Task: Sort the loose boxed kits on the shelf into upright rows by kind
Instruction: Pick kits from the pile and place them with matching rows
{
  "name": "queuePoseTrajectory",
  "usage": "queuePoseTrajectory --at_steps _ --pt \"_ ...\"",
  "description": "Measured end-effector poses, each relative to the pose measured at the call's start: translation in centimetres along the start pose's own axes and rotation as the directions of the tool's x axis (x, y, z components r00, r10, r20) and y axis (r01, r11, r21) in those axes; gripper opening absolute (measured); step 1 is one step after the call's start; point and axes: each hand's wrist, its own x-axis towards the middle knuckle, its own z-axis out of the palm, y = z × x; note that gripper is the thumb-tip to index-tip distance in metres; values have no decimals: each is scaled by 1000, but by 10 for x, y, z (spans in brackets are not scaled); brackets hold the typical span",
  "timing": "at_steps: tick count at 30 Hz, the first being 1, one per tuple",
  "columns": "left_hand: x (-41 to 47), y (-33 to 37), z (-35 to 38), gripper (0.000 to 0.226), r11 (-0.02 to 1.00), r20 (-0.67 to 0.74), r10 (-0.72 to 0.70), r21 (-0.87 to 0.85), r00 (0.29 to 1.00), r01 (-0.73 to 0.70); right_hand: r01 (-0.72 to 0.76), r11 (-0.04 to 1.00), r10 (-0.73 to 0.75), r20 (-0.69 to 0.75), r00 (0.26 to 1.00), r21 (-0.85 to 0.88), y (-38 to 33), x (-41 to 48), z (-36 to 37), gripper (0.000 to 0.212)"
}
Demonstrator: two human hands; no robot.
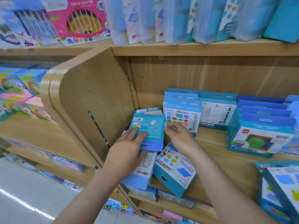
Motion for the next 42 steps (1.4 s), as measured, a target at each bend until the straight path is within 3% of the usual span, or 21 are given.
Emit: queuePoseTrajectory --at_steps 3,6,11,15,18,22,25,30,34,42 --pt "2 -13 2 72 991 -16 42 126 999 -40 -62 996 62 3 998 68 0 13 6 21" --pt "-1 -21 -5 55 995 -174 83 70 981 -72 -90 989 89 14 996 115 3 23 10 15" --pt "-20 -25 -24 40 999 -360 -33 25 932 46 -110 983 106 38 994 146 4 35 15 18" --pt "-43 -27 -15 39 1000 -405 14 30 914 -2 -133 963 119 76 990 234 3 43 17 14" --pt "-55 -29 1 55 995 -340 81 75 937 -58 -128 936 92 121 988 329 -4 41 19 18" --pt "-63 -34 12 46 999 -307 43 45 951 -31 -32 963 0 118 993 269 -10 39 21 20" --pt "-65 -35 12 47 1000 -336 5 -19 942 -12 87 982 -100 75 992 166 -13 39 23 21" --pt "-65 -35 3 47 980 -266 -143 -172 953 99 273 959 -274 -11 962 -77 -20 48 35 22" --pt "-61 -29 -8 55 959 -191 -211 -229 959 166 316 934 -329 -55 943 -166 -25 54 42 23" --pt "-46 -33 -16 51 990 -229 -114 -103 967 92 315 933 -341 -149 928 -173 -42 49 33 17"
